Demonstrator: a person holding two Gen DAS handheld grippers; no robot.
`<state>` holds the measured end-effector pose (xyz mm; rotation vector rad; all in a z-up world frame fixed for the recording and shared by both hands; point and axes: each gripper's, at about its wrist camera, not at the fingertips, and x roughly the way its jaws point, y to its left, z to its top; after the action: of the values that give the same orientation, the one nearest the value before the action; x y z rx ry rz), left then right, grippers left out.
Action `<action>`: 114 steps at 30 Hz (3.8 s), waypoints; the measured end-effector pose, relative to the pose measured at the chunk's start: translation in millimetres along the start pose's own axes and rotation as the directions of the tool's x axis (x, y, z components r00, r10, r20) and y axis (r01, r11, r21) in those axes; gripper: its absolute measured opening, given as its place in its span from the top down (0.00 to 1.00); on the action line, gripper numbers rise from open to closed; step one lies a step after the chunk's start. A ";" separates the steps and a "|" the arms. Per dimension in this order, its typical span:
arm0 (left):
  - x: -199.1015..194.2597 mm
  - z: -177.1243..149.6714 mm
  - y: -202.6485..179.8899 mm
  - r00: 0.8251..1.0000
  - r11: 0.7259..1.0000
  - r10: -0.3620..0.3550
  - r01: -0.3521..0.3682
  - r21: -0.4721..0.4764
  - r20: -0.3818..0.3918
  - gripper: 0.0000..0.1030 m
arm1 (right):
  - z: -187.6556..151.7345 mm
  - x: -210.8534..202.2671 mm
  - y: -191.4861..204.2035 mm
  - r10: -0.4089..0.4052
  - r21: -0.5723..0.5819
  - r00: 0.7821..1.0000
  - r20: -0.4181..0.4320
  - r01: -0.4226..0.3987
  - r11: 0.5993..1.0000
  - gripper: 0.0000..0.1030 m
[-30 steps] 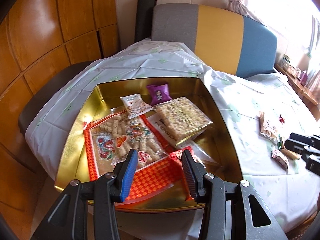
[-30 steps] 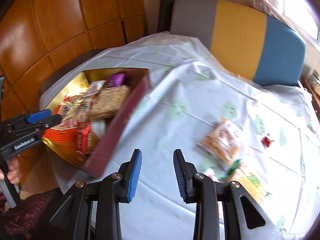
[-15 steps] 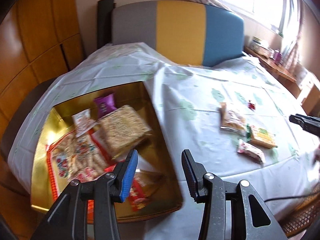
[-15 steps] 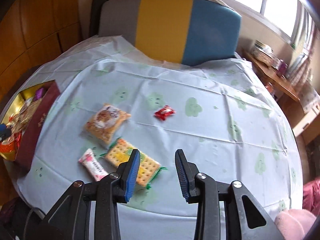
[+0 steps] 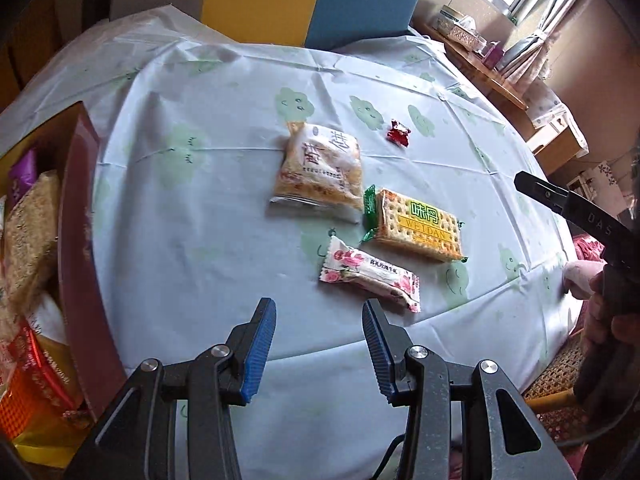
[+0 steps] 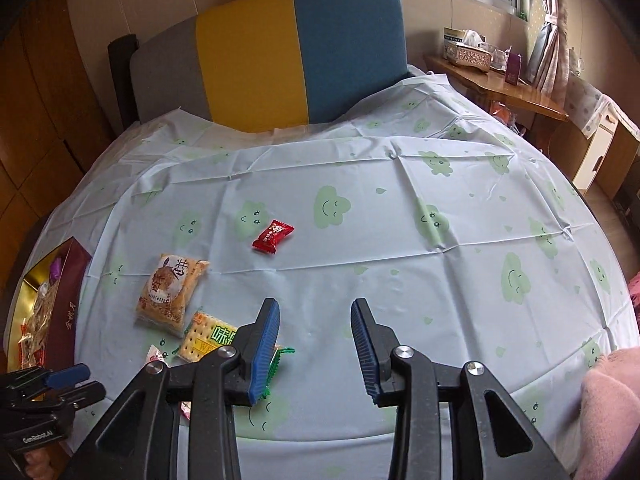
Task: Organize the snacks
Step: 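Move the left tool to the pink floral wrapper, then close the left tool on the pink floral wrapper and lift it, then grasp the small red candy with the right tool while the left tool holds the wrapper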
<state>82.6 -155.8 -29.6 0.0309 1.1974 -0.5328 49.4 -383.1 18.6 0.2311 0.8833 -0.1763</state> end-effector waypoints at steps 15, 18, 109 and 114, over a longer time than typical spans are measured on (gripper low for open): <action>49.3 34.4 -32.4 0.999 0.999 0.020 -0.022 -0.044 -0.048 0.55 | 1.1 5.2 -4.9 0.020 0.029 1.000 -0.018 -0.019 0.999 0.63; 55.1 38.1 -33.1 0.998 0.999 0.047 -0.047 -0.017 -0.040 0.55 | 1.1 5.5 -5.0 0.027 0.033 0.999 -0.019 -0.026 0.999 0.63; 23.4 -18.8 -1.4 0.986 0.983 0.142 -0.150 0.102 0.084 0.72 | 2.4 32.2 -5.1 0.128 0.142 0.975 -0.179 -0.104 0.984 0.63; 19.7 -25.4 14.6 0.987 0.992 0.083 -0.095 0.087 0.135 0.79 | 28.4 69.9 8.0 0.192 0.196 0.963 -0.189 -0.154 0.968 0.63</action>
<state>71.4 -142.9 -60.4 0.1267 1.0377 -0.5045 116.0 -387.1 -17.6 0.5009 1.0498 -0.0681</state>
